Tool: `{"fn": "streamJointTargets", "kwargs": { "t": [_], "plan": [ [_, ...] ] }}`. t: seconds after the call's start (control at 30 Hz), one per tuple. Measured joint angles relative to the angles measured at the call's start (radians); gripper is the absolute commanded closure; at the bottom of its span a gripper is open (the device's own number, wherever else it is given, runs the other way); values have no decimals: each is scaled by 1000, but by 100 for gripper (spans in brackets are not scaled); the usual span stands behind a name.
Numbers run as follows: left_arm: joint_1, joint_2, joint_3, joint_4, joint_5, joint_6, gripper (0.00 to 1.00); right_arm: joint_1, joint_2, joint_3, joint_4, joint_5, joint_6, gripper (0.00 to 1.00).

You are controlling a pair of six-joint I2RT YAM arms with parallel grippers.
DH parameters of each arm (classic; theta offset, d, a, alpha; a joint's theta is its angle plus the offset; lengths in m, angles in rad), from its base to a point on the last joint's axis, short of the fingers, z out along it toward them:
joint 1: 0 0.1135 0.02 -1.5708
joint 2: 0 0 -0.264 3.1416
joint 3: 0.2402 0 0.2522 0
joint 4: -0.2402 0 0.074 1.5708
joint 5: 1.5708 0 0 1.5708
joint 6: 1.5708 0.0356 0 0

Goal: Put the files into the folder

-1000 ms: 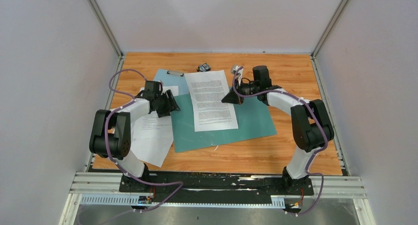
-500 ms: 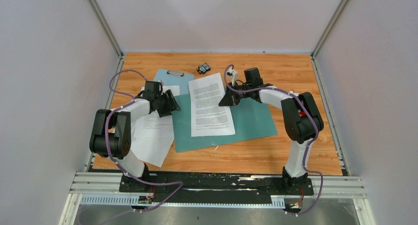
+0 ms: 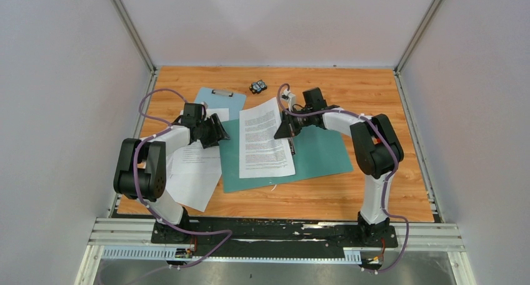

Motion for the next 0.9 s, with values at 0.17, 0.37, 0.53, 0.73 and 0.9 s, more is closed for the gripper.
{"fn": "streamJointTargets", "kwargs": {
  "t": [0.17,0.37,0.53,0.73,0.9],
  "plan": [
    [0,-1,-4,8,10,0,33,19,2,2,0,-1,0,100],
    [0,-3,-6,11,16,0,33,28,27,20,-8,-2,0,100],
    [0,-4,-10,18,21,-2,33,37,49,26,-10,-2,0,100],
    [0,-4,-24,48,36,-7,32,49,58,27,-10,-2,1,100],
    [0,-4,-32,70,50,-18,32,60,68,30,-10,-2,1,100]
  ]
}}
